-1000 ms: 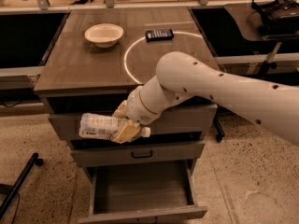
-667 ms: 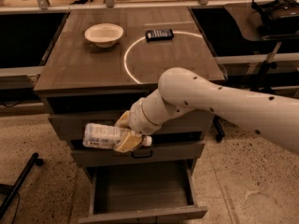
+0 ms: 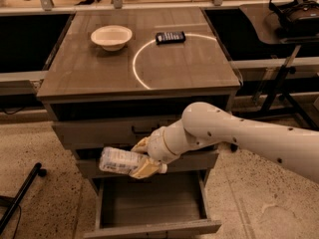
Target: Place blue plastic bottle into bottom drawer
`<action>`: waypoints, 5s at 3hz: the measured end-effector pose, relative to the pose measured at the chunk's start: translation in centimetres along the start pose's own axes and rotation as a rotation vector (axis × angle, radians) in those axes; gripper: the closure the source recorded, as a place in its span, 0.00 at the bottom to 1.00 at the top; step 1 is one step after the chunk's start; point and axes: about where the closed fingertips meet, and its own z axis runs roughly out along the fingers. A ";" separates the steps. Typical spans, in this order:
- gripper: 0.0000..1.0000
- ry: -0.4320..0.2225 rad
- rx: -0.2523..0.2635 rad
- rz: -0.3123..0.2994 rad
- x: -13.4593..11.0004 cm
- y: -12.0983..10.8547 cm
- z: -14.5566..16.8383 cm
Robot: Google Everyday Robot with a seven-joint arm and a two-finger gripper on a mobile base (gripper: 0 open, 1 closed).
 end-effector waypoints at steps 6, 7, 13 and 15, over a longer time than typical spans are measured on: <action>1.00 -0.053 -0.038 0.046 14.8 1.8 8.1; 1.00 -0.041 -0.056 0.071 18.0 2.0 10.0; 1.00 0.134 -0.013 0.180 28.9 1.8 20.8; 1.00 0.129 0.070 0.311 34.5 0.9 25.0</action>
Offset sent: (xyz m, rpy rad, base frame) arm -0.0045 -0.0052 -0.0285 0.0261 0.0468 -0.0211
